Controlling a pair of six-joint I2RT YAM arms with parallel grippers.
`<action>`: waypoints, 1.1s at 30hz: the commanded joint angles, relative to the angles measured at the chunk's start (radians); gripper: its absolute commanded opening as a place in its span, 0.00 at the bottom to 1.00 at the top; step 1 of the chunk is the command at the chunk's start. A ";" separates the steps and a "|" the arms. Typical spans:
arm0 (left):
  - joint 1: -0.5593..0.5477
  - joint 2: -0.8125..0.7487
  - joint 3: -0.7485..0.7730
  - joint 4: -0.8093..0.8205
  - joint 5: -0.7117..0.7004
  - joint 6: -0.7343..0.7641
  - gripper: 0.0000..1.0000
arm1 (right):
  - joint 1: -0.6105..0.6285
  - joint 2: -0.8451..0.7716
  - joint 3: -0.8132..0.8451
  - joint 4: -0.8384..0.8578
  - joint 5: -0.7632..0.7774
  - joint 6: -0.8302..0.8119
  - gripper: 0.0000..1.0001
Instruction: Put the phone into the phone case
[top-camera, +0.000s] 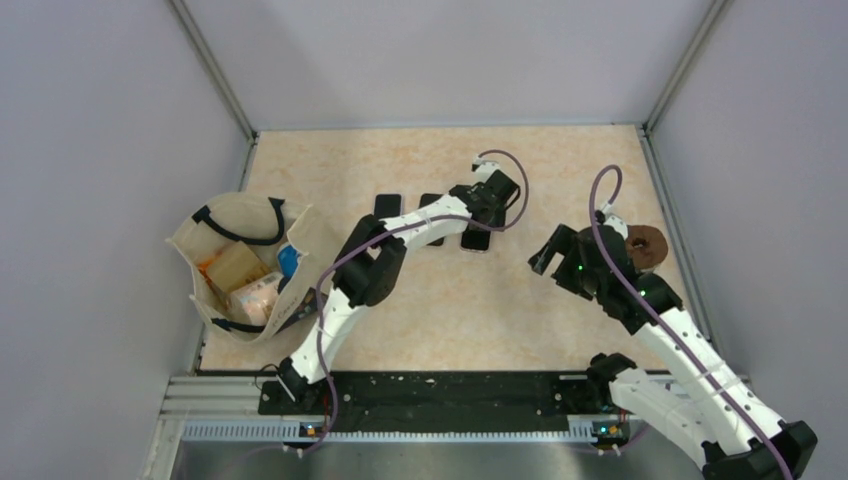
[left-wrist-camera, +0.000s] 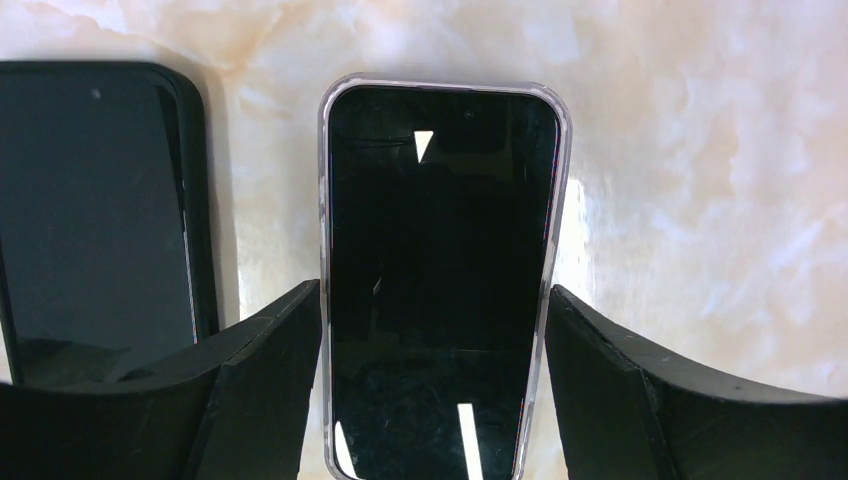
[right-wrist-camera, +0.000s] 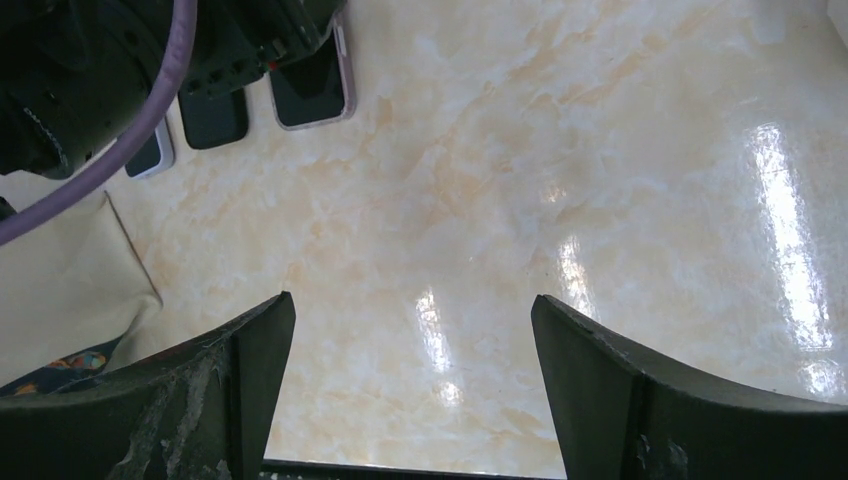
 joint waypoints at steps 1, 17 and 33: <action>0.018 0.016 0.110 0.014 -0.031 -0.050 0.39 | -0.005 -0.015 -0.007 0.002 -0.009 0.010 0.88; 0.059 0.010 0.046 0.048 0.106 -0.088 0.56 | -0.005 0.042 -0.042 0.058 -0.029 0.002 0.89; 0.064 -0.159 -0.036 0.127 0.159 0.001 0.99 | -0.005 0.092 -0.016 0.088 -0.034 -0.027 0.90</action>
